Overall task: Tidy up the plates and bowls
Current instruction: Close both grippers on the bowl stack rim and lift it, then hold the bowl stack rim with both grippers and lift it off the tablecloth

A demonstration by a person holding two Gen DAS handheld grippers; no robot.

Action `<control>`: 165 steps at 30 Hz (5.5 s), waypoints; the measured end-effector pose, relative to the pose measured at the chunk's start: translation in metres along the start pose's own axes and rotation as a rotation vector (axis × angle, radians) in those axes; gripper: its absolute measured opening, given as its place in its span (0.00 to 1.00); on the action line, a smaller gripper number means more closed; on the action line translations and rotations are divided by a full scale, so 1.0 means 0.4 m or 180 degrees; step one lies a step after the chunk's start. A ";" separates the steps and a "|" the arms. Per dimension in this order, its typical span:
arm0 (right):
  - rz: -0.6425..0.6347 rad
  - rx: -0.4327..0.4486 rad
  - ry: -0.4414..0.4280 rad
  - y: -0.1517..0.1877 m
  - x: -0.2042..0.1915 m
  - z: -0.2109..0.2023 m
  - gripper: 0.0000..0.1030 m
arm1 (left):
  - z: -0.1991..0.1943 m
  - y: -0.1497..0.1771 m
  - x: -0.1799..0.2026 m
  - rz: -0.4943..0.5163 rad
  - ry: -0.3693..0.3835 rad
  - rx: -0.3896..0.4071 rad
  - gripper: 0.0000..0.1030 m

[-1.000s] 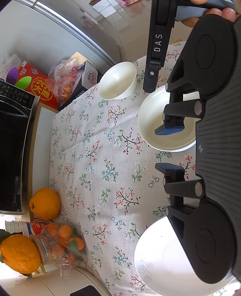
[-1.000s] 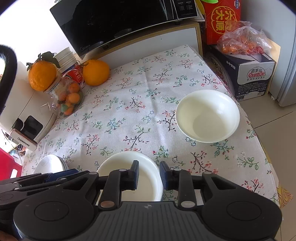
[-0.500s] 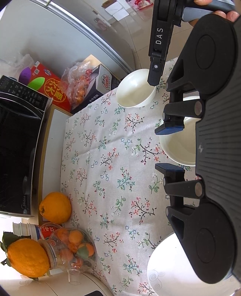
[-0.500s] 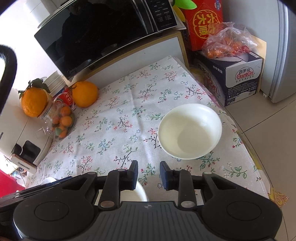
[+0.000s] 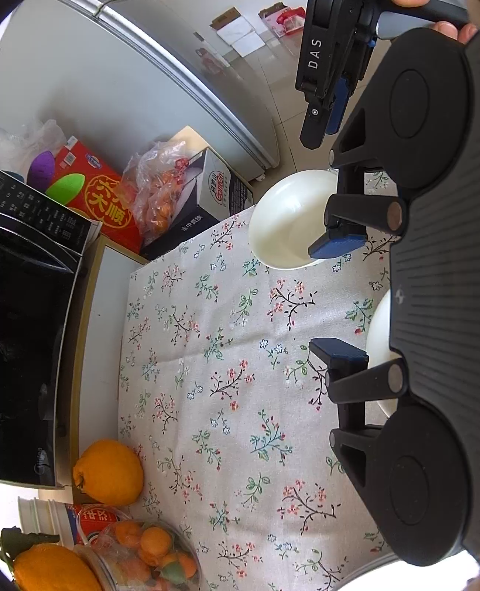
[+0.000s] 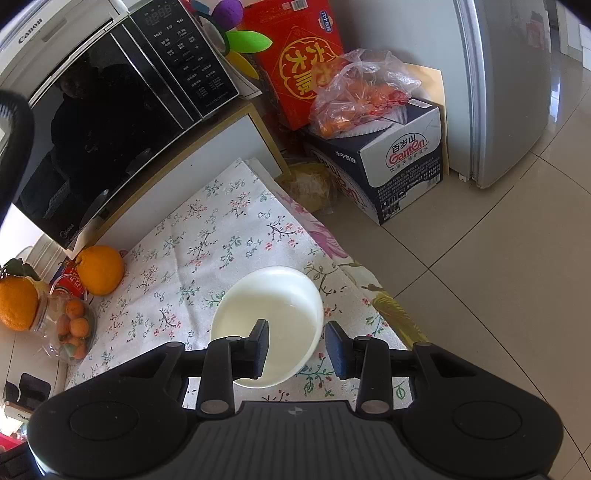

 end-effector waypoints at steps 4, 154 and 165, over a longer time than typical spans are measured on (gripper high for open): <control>0.0003 -0.0004 0.0061 -0.014 0.022 0.017 0.33 | 0.036 -0.010 0.024 0.0034 -0.0004 -0.0026 0.43; -0.1523 -0.0645 -0.0324 0.268 -0.303 0.014 0.35 | -0.149 0.138 -0.121 0.0193 -0.0214 -0.0297 0.13; -0.1586 -0.0686 -0.0318 0.275 -0.305 0.017 0.38 | -0.146 0.146 -0.121 0.0255 -0.0236 -0.0324 0.15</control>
Point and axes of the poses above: each gripper's, at about its wrist camera, not at the fingertips, and z roughly the way its jaws point, x to its right, y to its underside, the point moved 7 cm from there along z, roughly the way its jaws point, and after that the axes turned 5 degrees about -y, right-handed, at the moved point
